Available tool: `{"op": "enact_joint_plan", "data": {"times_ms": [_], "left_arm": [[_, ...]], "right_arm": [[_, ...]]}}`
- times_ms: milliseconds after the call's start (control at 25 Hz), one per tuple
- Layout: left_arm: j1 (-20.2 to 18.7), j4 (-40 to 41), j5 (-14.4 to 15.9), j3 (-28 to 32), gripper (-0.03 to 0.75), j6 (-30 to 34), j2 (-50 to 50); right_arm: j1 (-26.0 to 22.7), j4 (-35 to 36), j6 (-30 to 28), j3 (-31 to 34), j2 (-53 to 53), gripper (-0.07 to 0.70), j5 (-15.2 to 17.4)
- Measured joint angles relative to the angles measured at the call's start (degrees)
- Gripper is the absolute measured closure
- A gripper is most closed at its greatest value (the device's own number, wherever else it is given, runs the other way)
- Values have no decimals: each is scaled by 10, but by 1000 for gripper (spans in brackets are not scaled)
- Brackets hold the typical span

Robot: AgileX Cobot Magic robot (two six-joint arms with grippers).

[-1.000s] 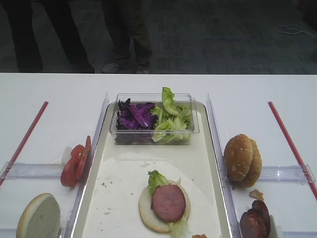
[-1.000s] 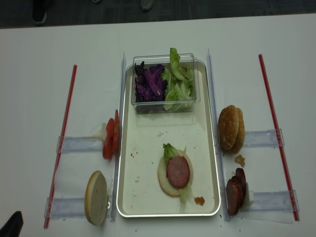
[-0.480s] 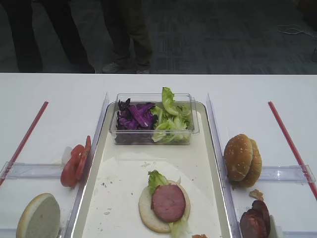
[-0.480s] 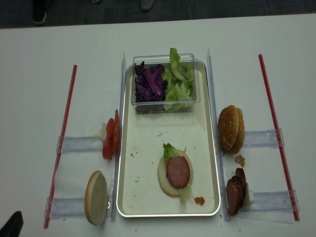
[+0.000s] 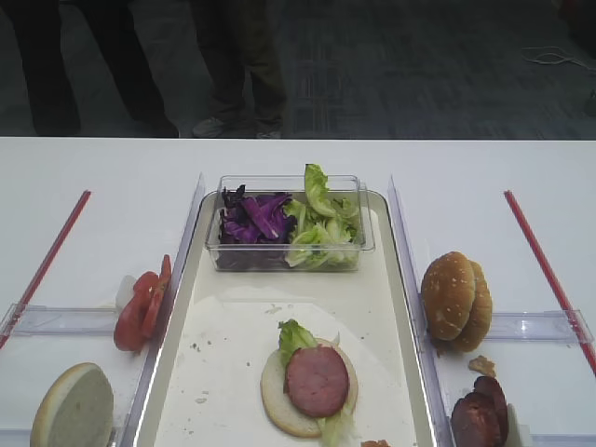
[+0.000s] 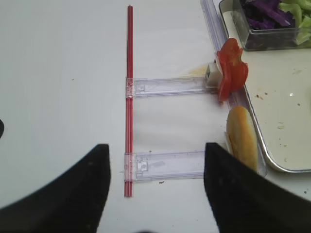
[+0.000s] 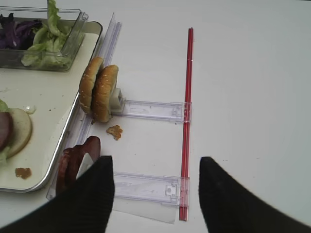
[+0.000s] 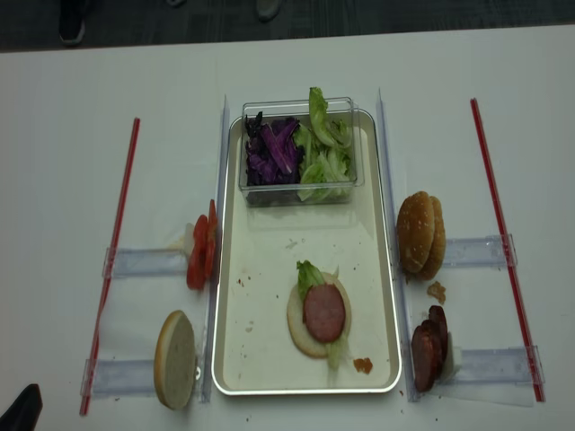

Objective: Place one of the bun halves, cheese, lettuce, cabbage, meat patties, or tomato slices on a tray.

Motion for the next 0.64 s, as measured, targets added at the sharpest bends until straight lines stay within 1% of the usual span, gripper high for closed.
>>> {"op": "enact_joint_plan", "data": {"times_ms": [640], "left_arm": [[0,0,0,0,315,0,0]], "right_arm": [[0,0,0,0,0,192,0]]}}
